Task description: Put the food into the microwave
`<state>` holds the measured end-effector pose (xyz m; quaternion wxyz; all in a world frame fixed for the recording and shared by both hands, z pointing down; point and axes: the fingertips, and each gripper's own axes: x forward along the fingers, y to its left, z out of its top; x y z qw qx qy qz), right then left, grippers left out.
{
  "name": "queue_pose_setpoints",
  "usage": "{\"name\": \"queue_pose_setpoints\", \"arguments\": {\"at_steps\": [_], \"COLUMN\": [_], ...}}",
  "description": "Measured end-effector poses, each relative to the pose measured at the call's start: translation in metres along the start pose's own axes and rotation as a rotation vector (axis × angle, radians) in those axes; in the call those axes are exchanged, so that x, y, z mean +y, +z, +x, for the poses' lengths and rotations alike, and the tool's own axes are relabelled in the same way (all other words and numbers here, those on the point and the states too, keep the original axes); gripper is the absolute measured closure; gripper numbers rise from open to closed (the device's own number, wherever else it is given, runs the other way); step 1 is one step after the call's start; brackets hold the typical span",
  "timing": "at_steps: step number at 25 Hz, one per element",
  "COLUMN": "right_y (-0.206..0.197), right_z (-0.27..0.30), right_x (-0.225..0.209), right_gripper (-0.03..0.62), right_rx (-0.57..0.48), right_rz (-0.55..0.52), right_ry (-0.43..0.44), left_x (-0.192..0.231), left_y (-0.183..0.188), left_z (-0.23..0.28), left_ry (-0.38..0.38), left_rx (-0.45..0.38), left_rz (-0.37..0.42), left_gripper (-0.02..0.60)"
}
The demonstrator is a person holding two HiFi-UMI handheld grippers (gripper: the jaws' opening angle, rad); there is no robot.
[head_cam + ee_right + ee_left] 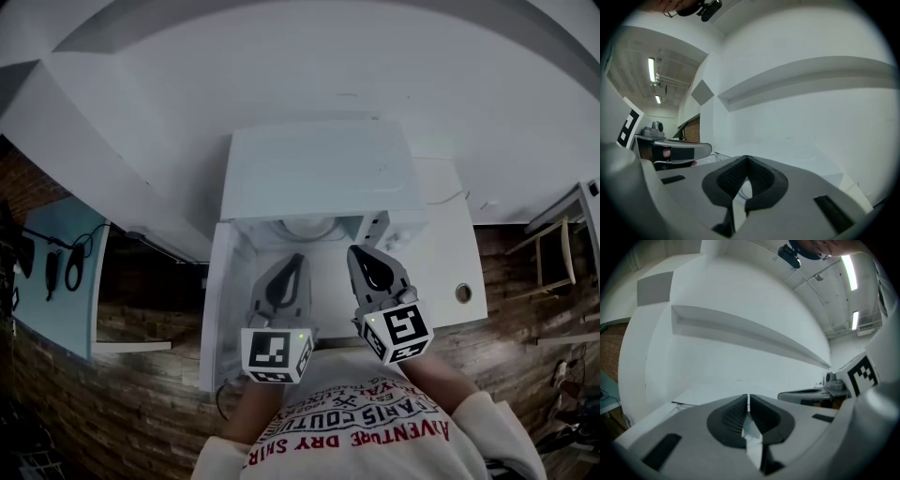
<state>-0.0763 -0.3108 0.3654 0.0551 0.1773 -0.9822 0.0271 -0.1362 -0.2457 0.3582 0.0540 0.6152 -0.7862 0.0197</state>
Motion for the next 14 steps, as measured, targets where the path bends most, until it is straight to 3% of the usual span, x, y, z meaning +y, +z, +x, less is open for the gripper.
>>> {"name": "queue_pose_setpoints", "arguments": {"at_steps": [14], "right_y": [-0.006], "right_z": [0.004], "right_x": [-0.001], "right_gripper": [0.583], "right_rx": [0.026], "right_rz": [-0.027], "right_ry": [-0.018], "left_x": [0.000], "left_y": [-0.012], "left_z": [0.009], "left_ry": [-0.026], "left_rx": [0.028], "left_rz": [-0.039], "left_gripper": [0.563]}}
